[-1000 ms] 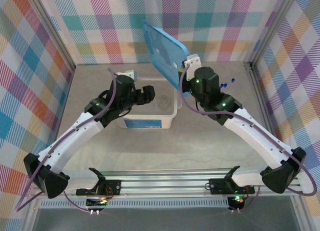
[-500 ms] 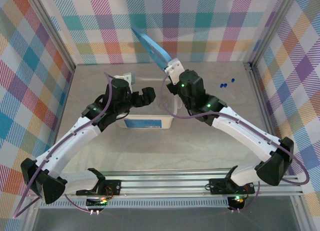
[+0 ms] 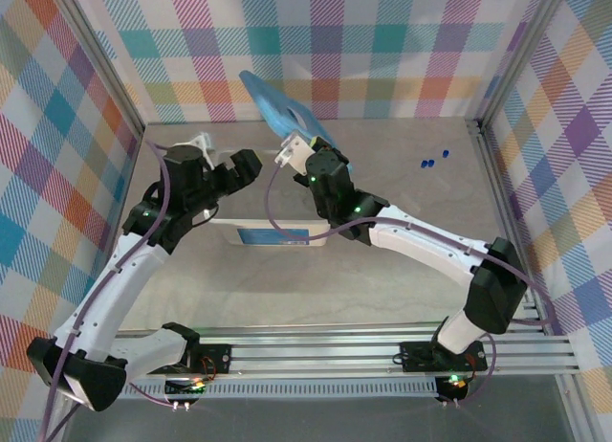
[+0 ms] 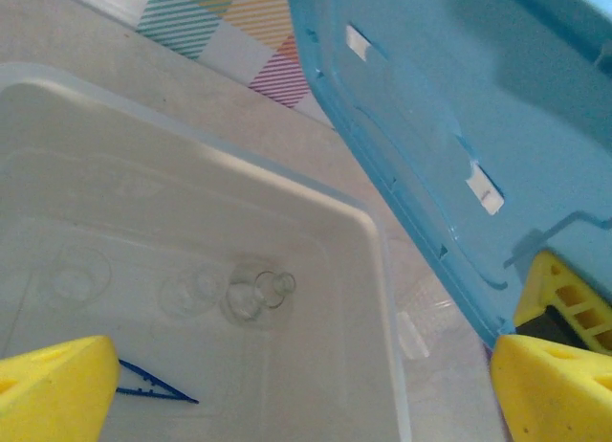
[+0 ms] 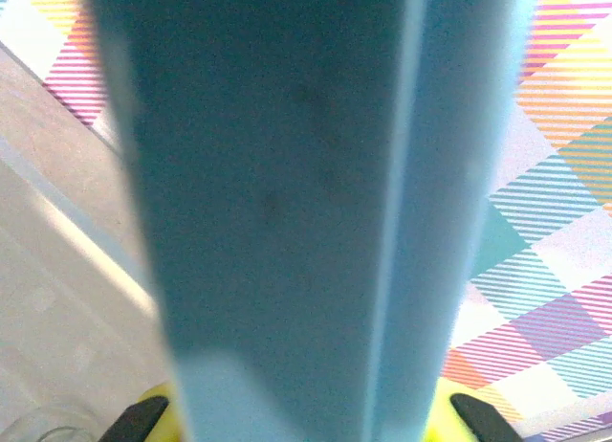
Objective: Organize the chemistry lab equipment
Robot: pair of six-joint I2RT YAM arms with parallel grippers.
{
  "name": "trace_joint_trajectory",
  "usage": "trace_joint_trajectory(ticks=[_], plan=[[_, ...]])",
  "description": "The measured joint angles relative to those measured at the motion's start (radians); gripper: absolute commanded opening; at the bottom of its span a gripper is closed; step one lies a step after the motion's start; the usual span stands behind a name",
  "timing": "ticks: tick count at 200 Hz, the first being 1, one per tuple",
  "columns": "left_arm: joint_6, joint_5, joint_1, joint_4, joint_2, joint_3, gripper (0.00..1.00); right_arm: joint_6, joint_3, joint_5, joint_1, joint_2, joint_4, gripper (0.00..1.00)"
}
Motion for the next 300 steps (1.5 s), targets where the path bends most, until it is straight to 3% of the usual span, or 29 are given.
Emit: trace_joint_trajectory(ticks=[44,89,160,221,266,300], plan=[[-0.111,0.139,0.131,0.018,-0.017,-0.053,0.97,-0.08,-0.032,0.043,0.014,0.02,0.064,0.0],[-0.262,0.282,0.232,0.143,-0.024,-0.109,0.95,-0.135,-0.08,0.067,0.046,0.022,0.102,0.0],[-0.425,0.408,0.248,0.364,0.03,-0.119,0.94,-0.168,-0.117,0.095,0.066,0.022,0.123,0.0],[-0.554,0.458,0.253,0.541,0.185,-0.118,0.9,-0.23,-0.157,0.122,0.133,0.022,0.193,0.0],[-0.584,0.473,0.253,0.556,0.248,-0.097,0.78,-0.286,-0.183,0.123,0.171,0.022,0.257,0.0],[-0.603,0.489,0.253,0.583,0.282,-0.052,0.57,-0.315,-0.198,0.122,0.177,0.022,0.283,0.0]])
